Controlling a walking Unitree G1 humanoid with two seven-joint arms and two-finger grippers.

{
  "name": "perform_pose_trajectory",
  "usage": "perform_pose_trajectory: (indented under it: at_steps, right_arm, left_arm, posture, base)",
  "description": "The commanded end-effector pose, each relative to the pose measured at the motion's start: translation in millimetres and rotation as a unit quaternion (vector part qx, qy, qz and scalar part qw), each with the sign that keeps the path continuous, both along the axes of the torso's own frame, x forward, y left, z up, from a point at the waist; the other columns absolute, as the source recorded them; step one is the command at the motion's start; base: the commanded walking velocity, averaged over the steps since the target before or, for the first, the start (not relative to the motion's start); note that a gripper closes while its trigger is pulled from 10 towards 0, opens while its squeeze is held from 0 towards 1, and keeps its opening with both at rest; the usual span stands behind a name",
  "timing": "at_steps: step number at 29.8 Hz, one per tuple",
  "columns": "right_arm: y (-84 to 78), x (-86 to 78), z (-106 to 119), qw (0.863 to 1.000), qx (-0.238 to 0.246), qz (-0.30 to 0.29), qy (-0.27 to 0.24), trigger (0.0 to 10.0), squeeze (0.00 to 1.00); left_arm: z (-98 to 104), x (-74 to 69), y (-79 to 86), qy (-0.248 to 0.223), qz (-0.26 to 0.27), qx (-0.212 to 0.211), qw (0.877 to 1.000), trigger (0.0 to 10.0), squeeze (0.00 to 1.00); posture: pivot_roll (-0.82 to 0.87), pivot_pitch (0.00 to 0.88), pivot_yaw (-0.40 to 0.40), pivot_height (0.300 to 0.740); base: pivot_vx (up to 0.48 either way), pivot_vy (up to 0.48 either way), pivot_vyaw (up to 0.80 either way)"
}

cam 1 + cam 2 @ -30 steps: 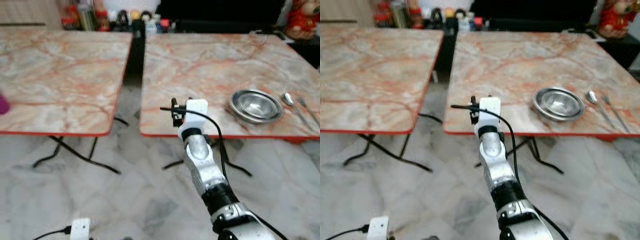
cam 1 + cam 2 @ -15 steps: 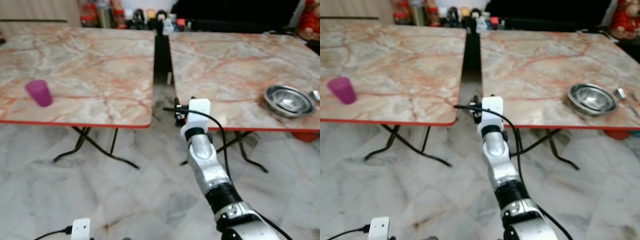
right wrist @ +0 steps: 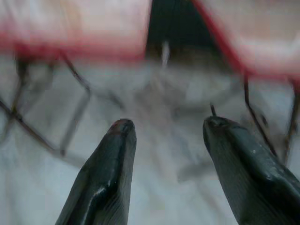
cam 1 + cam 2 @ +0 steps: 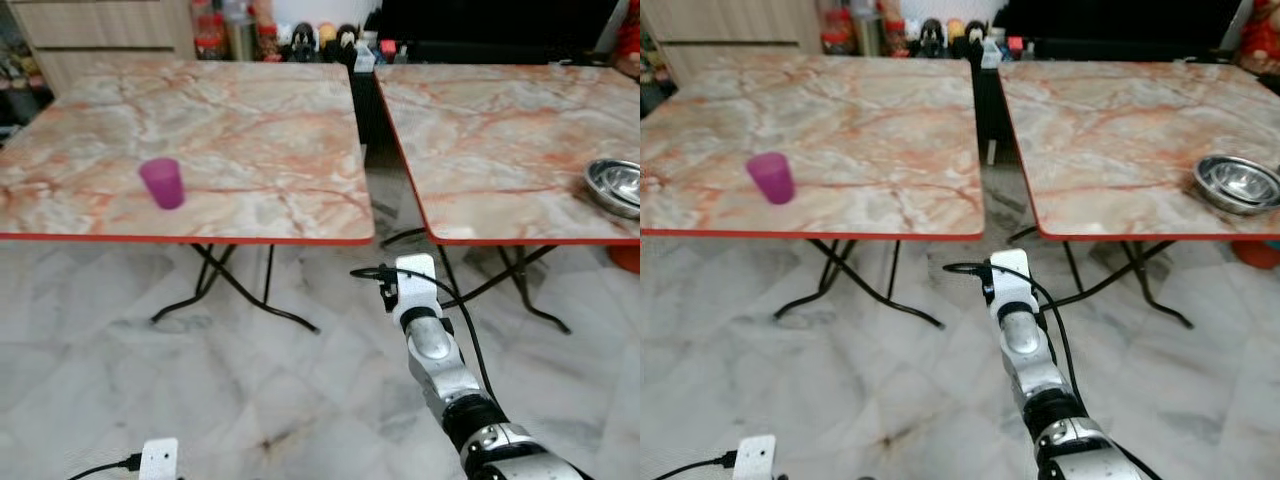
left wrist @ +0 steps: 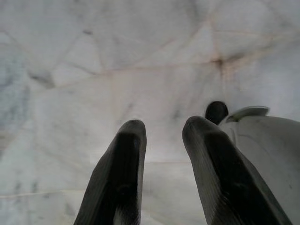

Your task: Setting the table

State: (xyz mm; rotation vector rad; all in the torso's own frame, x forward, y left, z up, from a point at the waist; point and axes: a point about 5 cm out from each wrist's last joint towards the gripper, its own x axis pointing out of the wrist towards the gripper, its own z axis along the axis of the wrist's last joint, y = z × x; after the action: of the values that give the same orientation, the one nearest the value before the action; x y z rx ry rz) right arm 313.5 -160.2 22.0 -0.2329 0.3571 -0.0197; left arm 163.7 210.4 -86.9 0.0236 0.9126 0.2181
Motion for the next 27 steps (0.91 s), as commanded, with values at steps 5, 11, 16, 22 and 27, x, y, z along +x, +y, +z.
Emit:
perform_pose_trajectory:
  at_steps: [5, 11, 16, 22, 27]
  right_arm:
    - [-8.6, -35.5, -41.6, 0.994, 0.031, -0.012, 0.106, 10.0, 0.00]
    - [-21.3, -78.5, -76.1, 0.978, 0.021, -0.014, 0.206, 10.0, 0.00]
    - [-24.4, -104.6, -92.9, 0.965, 0.009, -0.007, 0.264, 10.0, 0.00]
    - [-23.0, -113.6, -98.4, 0.960, 0.022, -0.010, 0.280, 10.0, 0.00]
    - [-20.3, -112.8, -98.3, 0.959, 0.027, -0.009, 0.281, 10.0, 0.00]
  left_arm:
    - [-1.1, -4.2, 4.5, 0.008, -0.004, 0.007, 1.000, 10.0, 0.00]
    - [0.1, -2.9, 7.5, 0.006, -0.006, 0.013, 1.000, 10.0, 0.00]
    - [1.4, -0.6, 6.9, -0.004, -0.005, 0.011, 1.000, 10.0, 0.00]
    - [0.9, -1.1, 6.3, -0.003, 0.001, 0.006, 1.000, 10.0, 0.00]
    - [1.6, -0.2, 6.8, -0.005, -0.001, 0.007, 1.000, 10.0, 0.00]
  posture:
    - [0.12, 0.063, -0.015, 0.715]
    - [0.13, 0.072, -0.007, 0.715]
    - [0.12, 0.087, -0.003, 0.715]
    - [0.13, 0.091, -0.004, 0.715]
    - [0.12, 0.099, 0.000, 0.715]
  base:
    - [0.000, 0.384, 0.00]
    - [0.000, 0.259, 0.00]
    - [0.000, 0.000, 0.00]
    - [0.000, 0.000, 0.00]
    - [0.178, 0.000, 0.00]
